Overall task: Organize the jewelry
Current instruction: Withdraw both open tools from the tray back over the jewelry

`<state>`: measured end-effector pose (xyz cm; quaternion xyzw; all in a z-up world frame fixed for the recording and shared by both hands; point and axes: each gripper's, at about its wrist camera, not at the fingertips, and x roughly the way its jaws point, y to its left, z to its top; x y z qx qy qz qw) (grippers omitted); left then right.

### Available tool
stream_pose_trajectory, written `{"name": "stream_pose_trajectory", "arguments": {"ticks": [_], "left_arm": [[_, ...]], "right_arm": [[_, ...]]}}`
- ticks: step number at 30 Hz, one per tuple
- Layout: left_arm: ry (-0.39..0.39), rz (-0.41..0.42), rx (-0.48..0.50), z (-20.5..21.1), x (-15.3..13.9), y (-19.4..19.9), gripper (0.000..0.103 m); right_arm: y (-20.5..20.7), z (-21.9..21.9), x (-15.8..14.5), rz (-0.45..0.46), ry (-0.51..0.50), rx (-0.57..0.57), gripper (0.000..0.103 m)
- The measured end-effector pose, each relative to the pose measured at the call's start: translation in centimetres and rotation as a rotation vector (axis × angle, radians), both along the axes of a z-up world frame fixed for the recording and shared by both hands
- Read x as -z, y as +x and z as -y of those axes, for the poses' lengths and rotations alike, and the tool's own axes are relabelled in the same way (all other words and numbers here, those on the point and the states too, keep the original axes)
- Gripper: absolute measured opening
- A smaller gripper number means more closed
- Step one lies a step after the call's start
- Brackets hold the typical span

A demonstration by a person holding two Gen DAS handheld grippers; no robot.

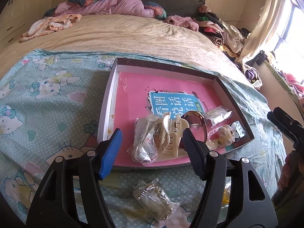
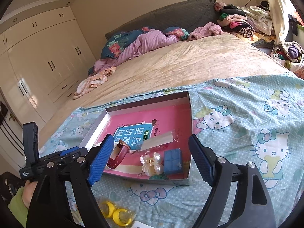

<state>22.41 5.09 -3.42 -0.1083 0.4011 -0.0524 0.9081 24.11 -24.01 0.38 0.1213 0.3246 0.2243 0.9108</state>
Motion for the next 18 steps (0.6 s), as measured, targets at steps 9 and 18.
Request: {"name": "stream_pose_trajectory", "arguments": {"ticks": [9,18], "left_arm": [[-0.008,0.043,-0.025,-0.3,-2.2,-1.9,0.090],[-0.028,0.089,-0.052,-1.2,-4.2,-4.0,0.093]], "right_arm": [[-2.0,-0.2,-1.8,0.045,-0.016,-0.014,0.088],[-3.6,-0.4,-3.3,0.078,-0.026,-0.025,0.090]]}}
